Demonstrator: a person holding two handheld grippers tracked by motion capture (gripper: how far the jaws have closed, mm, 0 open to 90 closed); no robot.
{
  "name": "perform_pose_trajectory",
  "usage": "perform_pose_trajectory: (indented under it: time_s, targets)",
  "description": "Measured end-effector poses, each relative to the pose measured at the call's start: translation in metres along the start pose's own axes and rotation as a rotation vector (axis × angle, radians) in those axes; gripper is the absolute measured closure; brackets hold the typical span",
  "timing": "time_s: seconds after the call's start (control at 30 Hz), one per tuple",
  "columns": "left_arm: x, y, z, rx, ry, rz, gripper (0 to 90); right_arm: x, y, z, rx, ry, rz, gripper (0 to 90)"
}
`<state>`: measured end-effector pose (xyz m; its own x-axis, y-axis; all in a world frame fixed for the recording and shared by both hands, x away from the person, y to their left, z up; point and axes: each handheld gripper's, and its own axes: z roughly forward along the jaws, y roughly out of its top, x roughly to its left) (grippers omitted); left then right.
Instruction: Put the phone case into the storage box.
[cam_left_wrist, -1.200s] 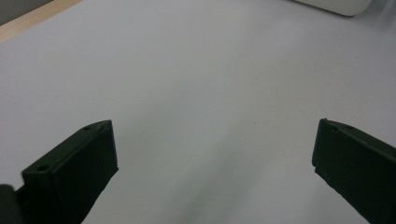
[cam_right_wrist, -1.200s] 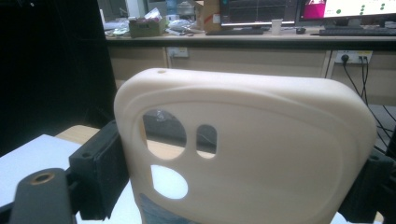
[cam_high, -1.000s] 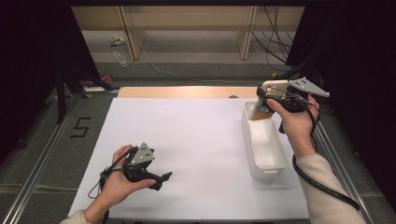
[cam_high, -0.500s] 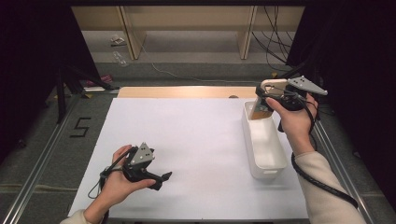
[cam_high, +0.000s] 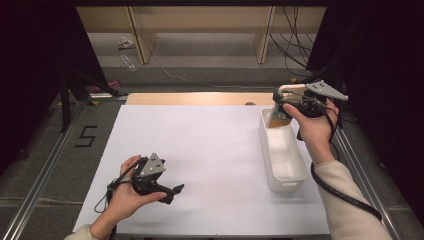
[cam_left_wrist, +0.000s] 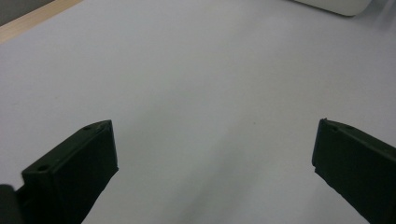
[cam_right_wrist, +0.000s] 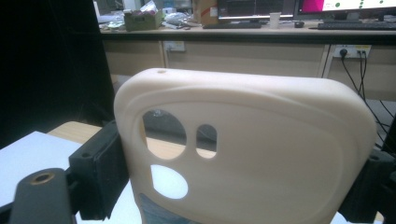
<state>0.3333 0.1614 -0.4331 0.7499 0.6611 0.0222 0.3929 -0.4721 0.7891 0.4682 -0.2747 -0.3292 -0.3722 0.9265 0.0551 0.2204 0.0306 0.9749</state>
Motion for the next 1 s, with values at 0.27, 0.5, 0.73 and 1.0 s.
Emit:
perform_pose_trajectory:
  time_s: [0.27, 0.5, 0.73, 1.0]
  targets:
    - [0.000, 0.000, 0.000, 0.000, 0.001, 0.000, 0.0, 0.000, 0.000, 0.004, 0.005, -0.005, 0.006, 14.5]
    - [0.000, 0.000, 0.000, 0.000, 0.000, 0.001, 0.0, -0.002, 0.000, 0.007, 0.007, -0.011, 0.008, 14.5]
    - [0.000, 0.000, 0.000, 0.001, 0.000, 0.002, 0.0, -0.004, 0.000, 0.008, 0.007, -0.017, 0.012, 14.5]
    - [0.000, 0.000, 0.000, 0.000, 0.000, 0.000, 0.0, -0.005, 0.000, 0.012, 0.011, -0.019, 0.011, 14.5]
